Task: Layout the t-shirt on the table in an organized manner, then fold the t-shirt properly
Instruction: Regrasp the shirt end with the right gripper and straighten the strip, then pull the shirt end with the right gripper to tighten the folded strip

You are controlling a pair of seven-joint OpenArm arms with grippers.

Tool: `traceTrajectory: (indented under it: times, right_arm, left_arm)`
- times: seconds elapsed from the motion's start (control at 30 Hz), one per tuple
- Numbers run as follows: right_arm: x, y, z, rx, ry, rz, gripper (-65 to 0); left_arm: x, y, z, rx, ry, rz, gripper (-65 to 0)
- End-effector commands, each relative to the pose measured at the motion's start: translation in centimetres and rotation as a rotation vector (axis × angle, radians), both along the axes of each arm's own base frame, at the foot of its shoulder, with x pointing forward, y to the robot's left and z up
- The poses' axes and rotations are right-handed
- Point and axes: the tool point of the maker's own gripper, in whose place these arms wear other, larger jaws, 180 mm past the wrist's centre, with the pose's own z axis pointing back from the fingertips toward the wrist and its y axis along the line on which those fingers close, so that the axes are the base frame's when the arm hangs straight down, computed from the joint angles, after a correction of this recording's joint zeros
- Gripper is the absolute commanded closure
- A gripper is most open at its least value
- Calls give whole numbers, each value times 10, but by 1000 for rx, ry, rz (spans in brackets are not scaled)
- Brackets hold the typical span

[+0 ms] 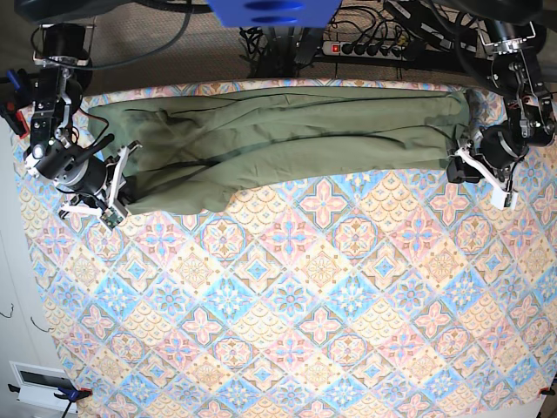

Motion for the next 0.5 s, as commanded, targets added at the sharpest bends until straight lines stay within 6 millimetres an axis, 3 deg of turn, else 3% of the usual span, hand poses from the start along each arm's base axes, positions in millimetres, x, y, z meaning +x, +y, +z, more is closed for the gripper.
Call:
traceTrajectory:
  times: [0.0,0.07,0.23,0.47]
  right_arm:
    - [6,-4,11,-15,-32,4,-31]
    - [-1,-3,5,-20,-5,7,-31]
    - [-41,-2,-27,-19,115,12,-32]
    - [-48,4,-34,-23,143,39,-33]
  left_arm:
    - [9,8,15,25,-42,-6,-235]
    - [3,8,11,31,-5,-14,-235]
    - [0,16,13,62,21,-24,-235]
    - [-12,18,5,66,63,-29,-243]
